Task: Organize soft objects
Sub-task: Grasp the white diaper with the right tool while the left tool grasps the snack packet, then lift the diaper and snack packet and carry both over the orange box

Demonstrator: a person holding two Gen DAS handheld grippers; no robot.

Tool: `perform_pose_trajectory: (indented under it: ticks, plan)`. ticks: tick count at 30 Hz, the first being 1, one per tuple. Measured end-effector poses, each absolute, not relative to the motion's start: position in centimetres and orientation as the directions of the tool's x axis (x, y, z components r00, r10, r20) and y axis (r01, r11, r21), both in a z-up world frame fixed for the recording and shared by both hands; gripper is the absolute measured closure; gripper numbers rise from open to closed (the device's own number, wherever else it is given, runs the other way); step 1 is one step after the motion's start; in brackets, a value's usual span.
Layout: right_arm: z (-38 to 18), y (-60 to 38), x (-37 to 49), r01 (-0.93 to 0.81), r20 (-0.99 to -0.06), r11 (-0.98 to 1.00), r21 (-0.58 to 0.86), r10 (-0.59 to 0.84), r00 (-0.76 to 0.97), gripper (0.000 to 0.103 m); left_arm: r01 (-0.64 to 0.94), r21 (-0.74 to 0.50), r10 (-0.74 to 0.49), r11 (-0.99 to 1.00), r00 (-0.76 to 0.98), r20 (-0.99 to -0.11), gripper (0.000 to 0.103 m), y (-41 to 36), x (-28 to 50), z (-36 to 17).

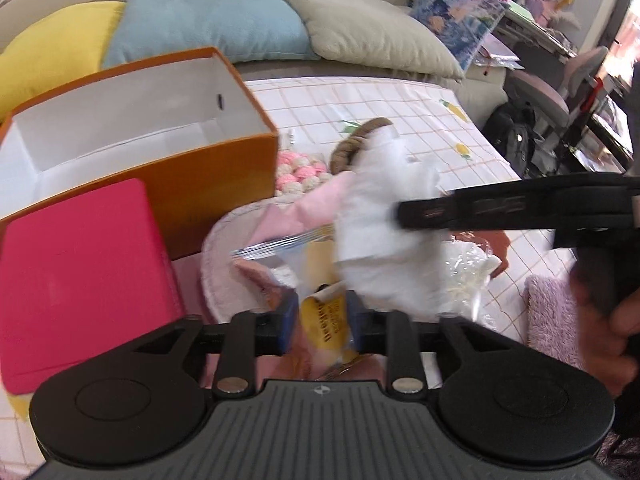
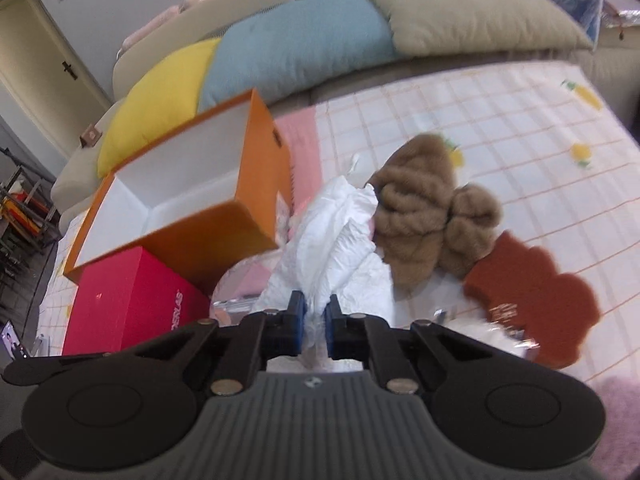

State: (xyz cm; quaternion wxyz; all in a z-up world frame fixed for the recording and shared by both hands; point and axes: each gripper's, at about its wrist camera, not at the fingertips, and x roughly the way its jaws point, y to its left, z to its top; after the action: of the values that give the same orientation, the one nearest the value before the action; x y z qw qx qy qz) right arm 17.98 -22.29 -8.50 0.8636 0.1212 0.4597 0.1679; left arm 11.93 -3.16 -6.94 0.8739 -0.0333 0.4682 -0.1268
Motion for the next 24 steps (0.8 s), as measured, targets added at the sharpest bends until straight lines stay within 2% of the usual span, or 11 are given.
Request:
perform_pose_trajectory:
  ticks: [2,5,8,14,17,19,21,22,24]
  plan:
    - [-8.1,-23.3,17.6,-0.164,-0.766,0.931,0.326,0.361,0.532,0.095,0.185,-0.184,-0.256,0.965,0.528,-0.810,0.046,-3.1,12.0,-7.0]
    - [-8.9,-24.8,17.3,-0.152,-0.799,0.943,0.295,0.331,0.503,0.095,0.190,-0.178,-0.252,0.965,0.513,-0.820,0.042,-3.7,12.4,-7.5]
    - [-10.3,-25.5,16.9,-0.146,-0.834,0.952,0.268,0.305,0.460,0.095,0.201,-0.142,-0.226,0.969,0.499,-0.837,0.041,-4.8,13.0,-8.5]
    - [-11.6,-23.9,16.9,-0.202,-0.838,0.939,0.279,0.341,0.427,0.094,0.187,-0.079,-0.160,0.979,0.473,-0.866,0.041,-5.6,14.3,-11.1]
    - [-12.0,-23.0,17.0,-0.231,-0.848,0.943,0.238,0.318,0.423,0.094,0.158,-0.090,-0.156,0.983,0.474,-0.867,0.038,-5.4,14.7,-11.6]
    - [-12.4,-23.0,17.0,-0.233,-0.848,0.937,0.260,0.337,0.410,0.093,0.148,-0.102,-0.161,0.984,0.476,-0.864,0.035,-5.5,14.9,-12.0]
    - [-12.8,-22.8,17.1,-0.241,-0.848,0.935,0.261,0.341,0.406,0.091,0.134,-0.106,-0.157,0.985,0.470,-0.869,0.035,-5.5,15.2,-12.4]
    - [-13.0,-22.6,17.1,-0.248,-0.851,0.936,0.249,0.334,0.405,0.090,0.131,-0.116,-0.165,0.984,0.463,-0.871,0.042,-5.4,15.3,-12.6]
    - [-13.3,-22.5,17.1,-0.254,-0.854,0.936,0.243,0.331,0.401,0.080,0.128,-0.126,-0.172,0.984,0.464,-0.869,0.055,-5.2,15.3,-12.7]
